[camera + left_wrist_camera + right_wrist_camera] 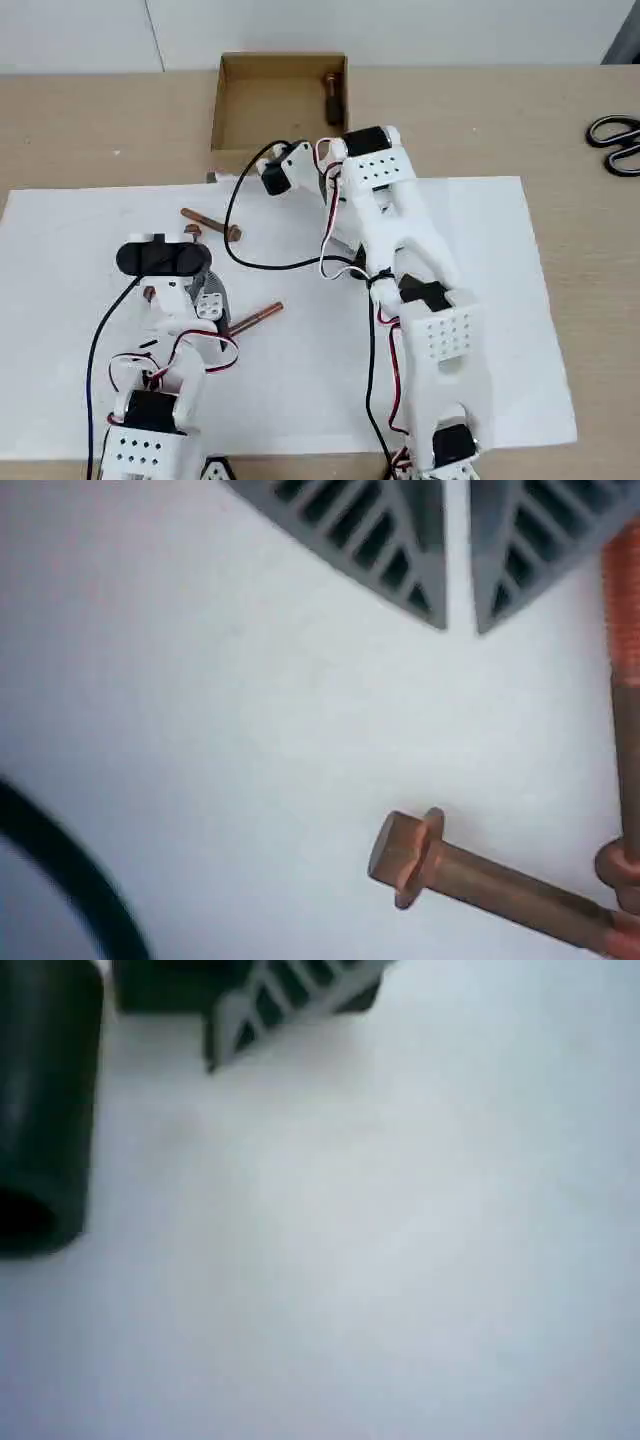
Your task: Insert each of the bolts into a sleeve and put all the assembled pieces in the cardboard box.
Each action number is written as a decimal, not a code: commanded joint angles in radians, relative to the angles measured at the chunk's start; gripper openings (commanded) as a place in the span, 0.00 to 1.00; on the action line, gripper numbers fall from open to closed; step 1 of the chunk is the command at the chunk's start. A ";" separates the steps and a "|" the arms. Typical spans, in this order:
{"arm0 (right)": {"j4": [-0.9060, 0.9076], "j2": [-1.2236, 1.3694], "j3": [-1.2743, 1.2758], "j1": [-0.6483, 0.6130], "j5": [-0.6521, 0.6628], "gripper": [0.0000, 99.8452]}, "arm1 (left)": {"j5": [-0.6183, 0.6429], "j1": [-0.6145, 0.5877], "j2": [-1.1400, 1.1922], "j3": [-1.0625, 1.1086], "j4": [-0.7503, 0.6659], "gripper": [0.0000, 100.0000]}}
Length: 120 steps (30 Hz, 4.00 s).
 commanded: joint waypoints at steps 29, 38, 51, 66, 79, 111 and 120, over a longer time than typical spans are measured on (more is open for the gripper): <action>-0.001 -0.015 -0.055 0.004 0.002 0.01 | -0.002 -0.006 -0.009 -0.004 -0.008 0.01; 0.065 -0.320 -0.104 0.007 -0.130 0.00 | -0.034 -0.005 -0.008 -0.019 -0.003 0.02; 0.056 -0.717 0.387 0.116 -0.253 0.00 | -0.135 -0.002 0.009 -0.423 0.307 0.09; -0.038 -0.880 0.778 0.409 -0.181 0.00 | -0.100 -0.003 0.991 -1.472 0.766 0.09; -0.213 -1.035 1.137 0.444 -0.181 0.00 | -0.124 -0.021 1.556 -1.854 1.031 0.09; -0.220 -1.056 1.174 0.444 -0.181 0.00 | -0.141 -0.195 1.982 -1.857 0.772 0.14; -0.219 -1.059 1.174 0.444 -0.181 0.00 | -0.133 -0.207 2.025 -1.857 0.761 0.10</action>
